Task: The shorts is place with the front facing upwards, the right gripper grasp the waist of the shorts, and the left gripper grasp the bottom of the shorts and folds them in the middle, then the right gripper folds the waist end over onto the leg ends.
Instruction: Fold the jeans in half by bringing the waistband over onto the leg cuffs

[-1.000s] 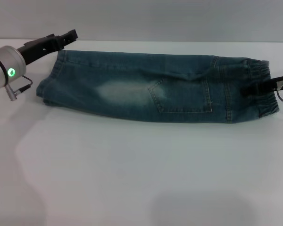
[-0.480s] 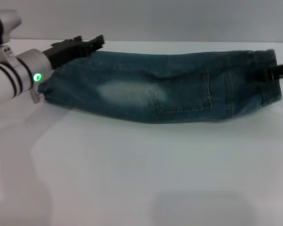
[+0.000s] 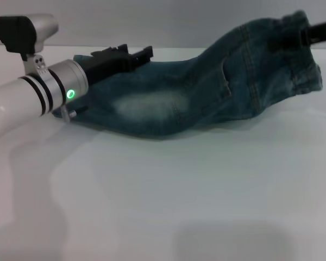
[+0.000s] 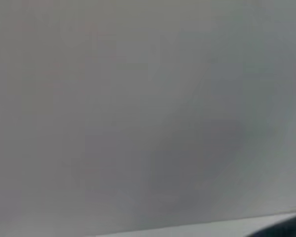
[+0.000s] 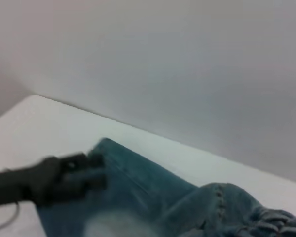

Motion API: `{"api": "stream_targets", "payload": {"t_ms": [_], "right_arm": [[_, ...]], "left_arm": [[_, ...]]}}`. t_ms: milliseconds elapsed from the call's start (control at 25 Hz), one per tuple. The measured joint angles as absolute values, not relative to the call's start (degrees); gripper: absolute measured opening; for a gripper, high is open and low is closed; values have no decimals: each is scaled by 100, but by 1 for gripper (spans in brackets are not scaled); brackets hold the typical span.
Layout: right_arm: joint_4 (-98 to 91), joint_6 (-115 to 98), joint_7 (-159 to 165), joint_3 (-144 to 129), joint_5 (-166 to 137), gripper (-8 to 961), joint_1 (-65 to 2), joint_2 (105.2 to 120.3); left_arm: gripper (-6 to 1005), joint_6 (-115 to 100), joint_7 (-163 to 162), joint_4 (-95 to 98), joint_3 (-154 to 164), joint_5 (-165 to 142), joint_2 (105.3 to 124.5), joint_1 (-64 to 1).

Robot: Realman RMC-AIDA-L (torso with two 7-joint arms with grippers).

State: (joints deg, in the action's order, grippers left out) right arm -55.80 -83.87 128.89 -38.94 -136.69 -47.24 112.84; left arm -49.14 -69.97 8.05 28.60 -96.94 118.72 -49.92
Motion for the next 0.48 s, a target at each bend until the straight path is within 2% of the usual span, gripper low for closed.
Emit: {"api": "stream_targets", "payload": {"t_ms": [480], "right_arm": [[-6077, -8874, 13175, -3932, -13585, 67, -5333, 11190]], "left_arm": [[754, -4701, -6041, 469, 2858, -9694, 11880, -4974]]}}
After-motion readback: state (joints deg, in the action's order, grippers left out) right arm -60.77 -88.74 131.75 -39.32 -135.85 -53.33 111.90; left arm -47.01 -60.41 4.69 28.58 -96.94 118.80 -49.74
